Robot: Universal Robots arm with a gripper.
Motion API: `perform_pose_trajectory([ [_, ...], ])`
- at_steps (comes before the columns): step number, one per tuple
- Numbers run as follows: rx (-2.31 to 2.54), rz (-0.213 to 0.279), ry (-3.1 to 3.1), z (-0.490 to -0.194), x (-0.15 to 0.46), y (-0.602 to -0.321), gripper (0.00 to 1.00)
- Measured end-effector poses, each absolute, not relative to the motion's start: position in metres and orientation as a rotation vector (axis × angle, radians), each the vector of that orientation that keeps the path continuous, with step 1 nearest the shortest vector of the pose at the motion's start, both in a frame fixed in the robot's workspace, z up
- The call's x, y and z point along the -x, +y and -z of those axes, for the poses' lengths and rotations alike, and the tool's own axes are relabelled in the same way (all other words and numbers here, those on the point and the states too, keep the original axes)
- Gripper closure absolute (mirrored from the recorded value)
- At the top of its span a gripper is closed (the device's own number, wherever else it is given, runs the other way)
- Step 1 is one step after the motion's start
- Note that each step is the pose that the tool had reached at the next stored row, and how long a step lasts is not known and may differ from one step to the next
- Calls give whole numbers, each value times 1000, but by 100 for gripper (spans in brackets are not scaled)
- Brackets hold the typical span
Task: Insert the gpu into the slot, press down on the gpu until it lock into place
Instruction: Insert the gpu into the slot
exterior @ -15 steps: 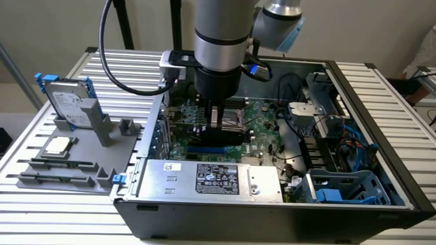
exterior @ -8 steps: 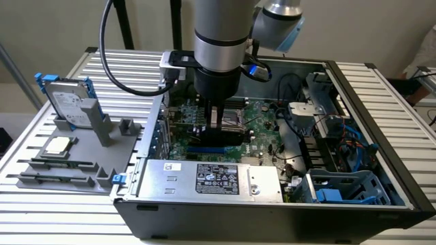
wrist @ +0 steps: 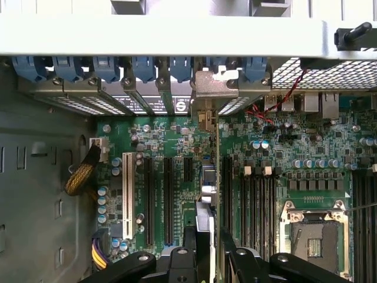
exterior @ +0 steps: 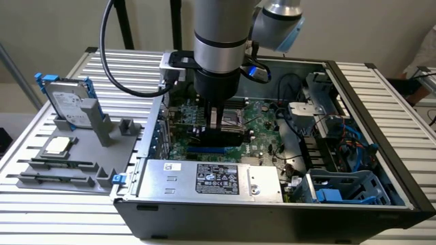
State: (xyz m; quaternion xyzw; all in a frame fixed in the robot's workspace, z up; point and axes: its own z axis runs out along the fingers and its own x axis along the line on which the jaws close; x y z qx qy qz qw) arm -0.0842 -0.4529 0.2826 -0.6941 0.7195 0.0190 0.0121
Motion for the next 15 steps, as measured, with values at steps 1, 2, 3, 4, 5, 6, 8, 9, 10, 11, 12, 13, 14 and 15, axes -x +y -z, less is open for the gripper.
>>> perform_pose_trajectory([
  [1,2164,-59,2243,-283,84,-453,74],
  [2,2164,-59,2243,-282,84,-453,74],
  [3,2164,-59,2243,-282,84,-453,74],
  [4,2164,-59,2243,-282,84,-453,74],
  [5,2163,-60,2243,-282,84,-453,74],
  [6,2163,-60,2243,-281,84,-453,74],
  [8,2164,-59,2243,-280,85,-453,74],
  [9,2163,-59,2243,-279,85,-453,74],
  [10,2164,-59,2243,-279,85,-453,74],
  [11,2164,-59,2243,-278,85,-453,74],
  [12,2164,-60,2243,-278,86,-453,74],
  [13,2164,-60,2244,-277,86,-453,74],
  [14,2164,-60,2244,-277,86,-453,74],
  [15,2164,-60,2244,-276,86,-453,74],
])
